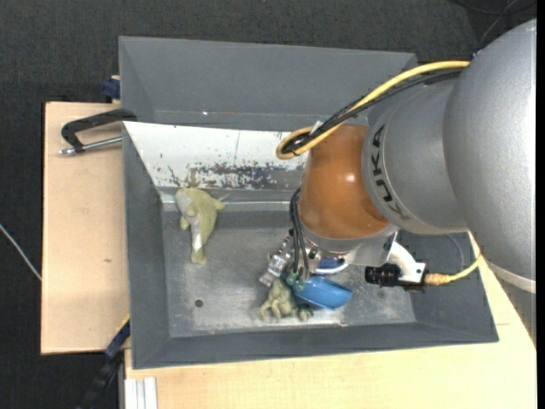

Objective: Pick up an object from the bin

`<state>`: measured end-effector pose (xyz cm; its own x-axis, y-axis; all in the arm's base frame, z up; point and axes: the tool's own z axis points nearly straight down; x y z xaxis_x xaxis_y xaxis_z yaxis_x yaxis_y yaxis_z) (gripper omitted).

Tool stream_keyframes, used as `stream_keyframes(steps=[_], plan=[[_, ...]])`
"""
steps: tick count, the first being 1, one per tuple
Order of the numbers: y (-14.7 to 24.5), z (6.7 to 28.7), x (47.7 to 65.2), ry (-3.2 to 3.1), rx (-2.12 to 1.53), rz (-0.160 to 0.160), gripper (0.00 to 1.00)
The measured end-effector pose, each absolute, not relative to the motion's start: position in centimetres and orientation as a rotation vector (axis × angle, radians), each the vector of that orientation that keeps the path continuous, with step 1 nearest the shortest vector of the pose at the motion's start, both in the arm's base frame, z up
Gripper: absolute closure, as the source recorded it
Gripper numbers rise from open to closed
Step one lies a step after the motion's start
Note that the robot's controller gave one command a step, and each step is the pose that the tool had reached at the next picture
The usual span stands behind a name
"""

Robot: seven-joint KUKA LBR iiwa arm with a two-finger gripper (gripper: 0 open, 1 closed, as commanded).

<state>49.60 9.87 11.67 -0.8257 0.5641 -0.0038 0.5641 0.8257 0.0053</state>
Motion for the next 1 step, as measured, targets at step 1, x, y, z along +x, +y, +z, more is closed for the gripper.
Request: stream_keyframes(steps=[1], plan=[[9.98, 19.91, 49.83, 2.994, 0.92, 0.009, 1.0]])
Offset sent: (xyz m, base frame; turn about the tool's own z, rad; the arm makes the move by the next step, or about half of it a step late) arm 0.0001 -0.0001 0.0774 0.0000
